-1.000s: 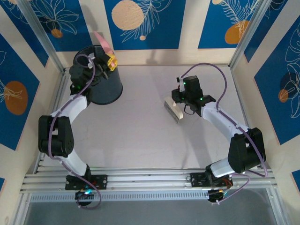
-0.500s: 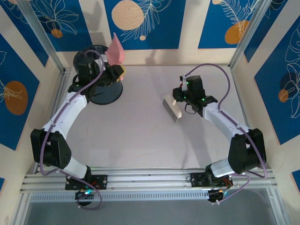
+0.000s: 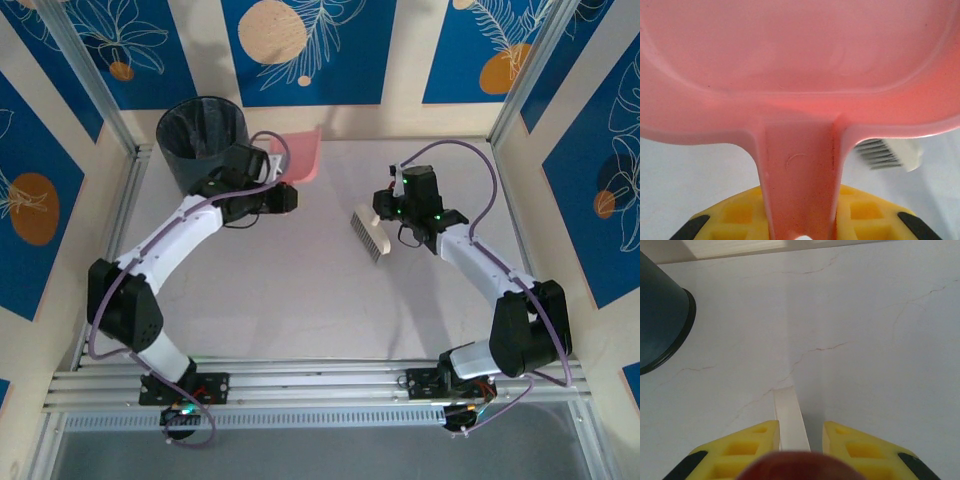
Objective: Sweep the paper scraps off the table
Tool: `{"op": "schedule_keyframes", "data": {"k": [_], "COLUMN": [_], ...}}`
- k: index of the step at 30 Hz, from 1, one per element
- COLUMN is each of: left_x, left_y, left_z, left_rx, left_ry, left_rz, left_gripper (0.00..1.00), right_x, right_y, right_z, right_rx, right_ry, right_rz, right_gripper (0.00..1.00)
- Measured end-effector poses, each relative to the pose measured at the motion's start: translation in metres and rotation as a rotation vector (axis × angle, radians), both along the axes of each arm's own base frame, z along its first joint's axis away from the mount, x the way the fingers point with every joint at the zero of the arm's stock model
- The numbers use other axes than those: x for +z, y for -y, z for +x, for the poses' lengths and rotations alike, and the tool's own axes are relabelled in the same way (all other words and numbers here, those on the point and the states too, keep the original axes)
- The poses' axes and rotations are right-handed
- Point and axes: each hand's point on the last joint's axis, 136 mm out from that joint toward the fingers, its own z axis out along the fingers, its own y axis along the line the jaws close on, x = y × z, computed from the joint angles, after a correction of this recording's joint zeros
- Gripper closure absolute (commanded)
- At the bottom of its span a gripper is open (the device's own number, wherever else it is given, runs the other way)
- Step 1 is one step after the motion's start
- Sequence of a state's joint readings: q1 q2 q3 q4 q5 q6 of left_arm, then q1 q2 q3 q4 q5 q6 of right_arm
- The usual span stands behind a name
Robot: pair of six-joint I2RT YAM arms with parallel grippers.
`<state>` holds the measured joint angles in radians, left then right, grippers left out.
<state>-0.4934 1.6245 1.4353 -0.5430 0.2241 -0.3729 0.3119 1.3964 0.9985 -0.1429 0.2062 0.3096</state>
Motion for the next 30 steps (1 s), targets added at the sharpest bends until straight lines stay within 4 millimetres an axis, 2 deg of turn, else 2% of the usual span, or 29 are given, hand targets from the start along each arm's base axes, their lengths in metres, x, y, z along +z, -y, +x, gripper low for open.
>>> {"op": "schedule_keyframes", "data": {"k": [9, 21, 30], "left_x": [-0.058, -0.123, -0.151], "left_y": [0.006, 0.021, 0.028], "left_z": [-0.019, -0.036, -0.042], "left_rx": [-0.171, -0.371, -0.449], "left_ry": [-0.035, -0.154, -0.208], "left_rz": [0.281, 0.474, 0.527], "left_gripper": [1.00, 1.00, 1.00], "right_x": [-0.003, 0.005, 0.012], "right_y": [0.009, 0.029, 0.042], "right_z": [-0.001, -0.002, -0.004], "right_rx": [-0.037, -0.119, -0.169], "right_ry": [0.003, 0.045, 0.079], "right_rz": [-0.029, -0.095, -0.149], "right_gripper": [1.00, 1.00, 1.00]}}
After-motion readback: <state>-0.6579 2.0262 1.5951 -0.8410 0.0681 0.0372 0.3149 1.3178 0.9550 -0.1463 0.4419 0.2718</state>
